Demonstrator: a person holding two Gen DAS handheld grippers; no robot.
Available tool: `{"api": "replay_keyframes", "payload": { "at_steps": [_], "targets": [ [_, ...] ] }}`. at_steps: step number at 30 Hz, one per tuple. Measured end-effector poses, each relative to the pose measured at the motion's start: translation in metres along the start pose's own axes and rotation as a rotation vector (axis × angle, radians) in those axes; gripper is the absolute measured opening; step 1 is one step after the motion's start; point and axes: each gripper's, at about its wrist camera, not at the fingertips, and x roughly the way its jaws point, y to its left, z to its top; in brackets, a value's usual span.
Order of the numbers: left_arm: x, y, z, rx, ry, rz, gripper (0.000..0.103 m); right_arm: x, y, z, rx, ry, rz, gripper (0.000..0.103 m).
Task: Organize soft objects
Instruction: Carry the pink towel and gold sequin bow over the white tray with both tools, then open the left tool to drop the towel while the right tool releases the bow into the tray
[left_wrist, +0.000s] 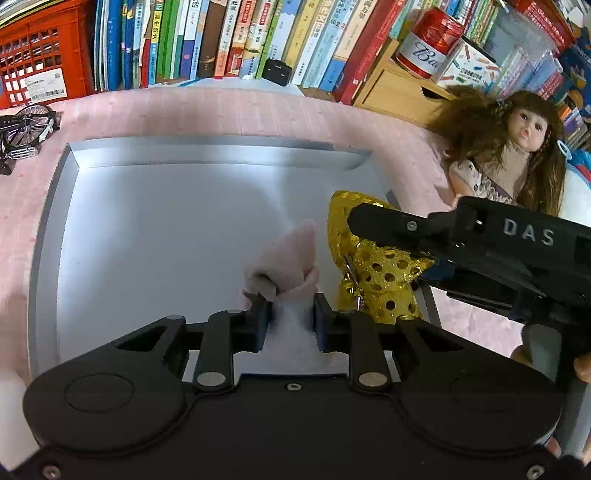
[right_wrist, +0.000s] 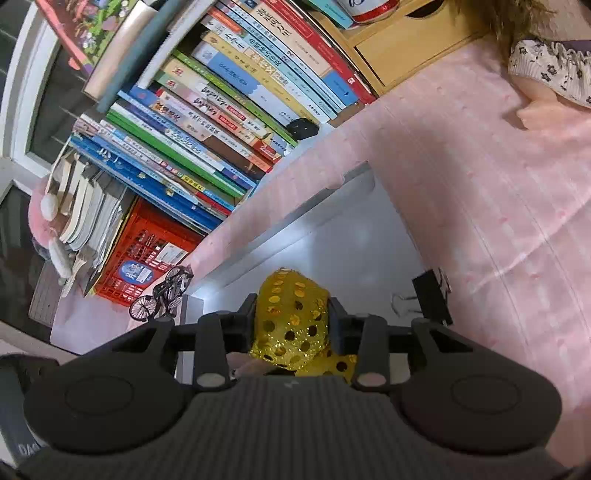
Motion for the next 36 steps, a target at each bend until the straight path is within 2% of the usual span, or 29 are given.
{"api": "replay_keyframes", "payload": {
  "at_steps": [3, 7, 8, 14, 27, 36],
  "targets": [
    [0.000, 0.002, 0.001, -0.010, 0.000, -0.004, 0.032, 0.006, -0.002, 0.005, 0.015, 0.005, -0.013, 0.050],
    [-0.002, 0.001, 0.001, 0.002, -0.006, 0.014, 0.041, 0.015, -0.006, 0.012, 0.044, 0.009, -0.020, 0.067],
    [-0.002, 0.001, 0.001, 0.005, -0.008, 0.019, 0.044, 0.016, -0.007, 0.013, 0.052, 0.009, -0.021, 0.069],
    [-0.006, 0.004, -0.001, 0.019, -0.020, 0.054, 0.054, 0.016, -0.006, 0.012, 0.049, 0.002, -0.011, 0.073],
    [-0.028, 0.001, -0.010, 0.063, -0.072, 0.072, 0.060, -0.006, 0.012, 0.014, -0.019, -0.050, -0.003, 0.081],
    [-0.063, -0.004, -0.027, 0.138, -0.156, 0.092, 0.070, -0.040, 0.032, 0.002, -0.120, -0.116, 0.041, 0.083]
  ]
}}
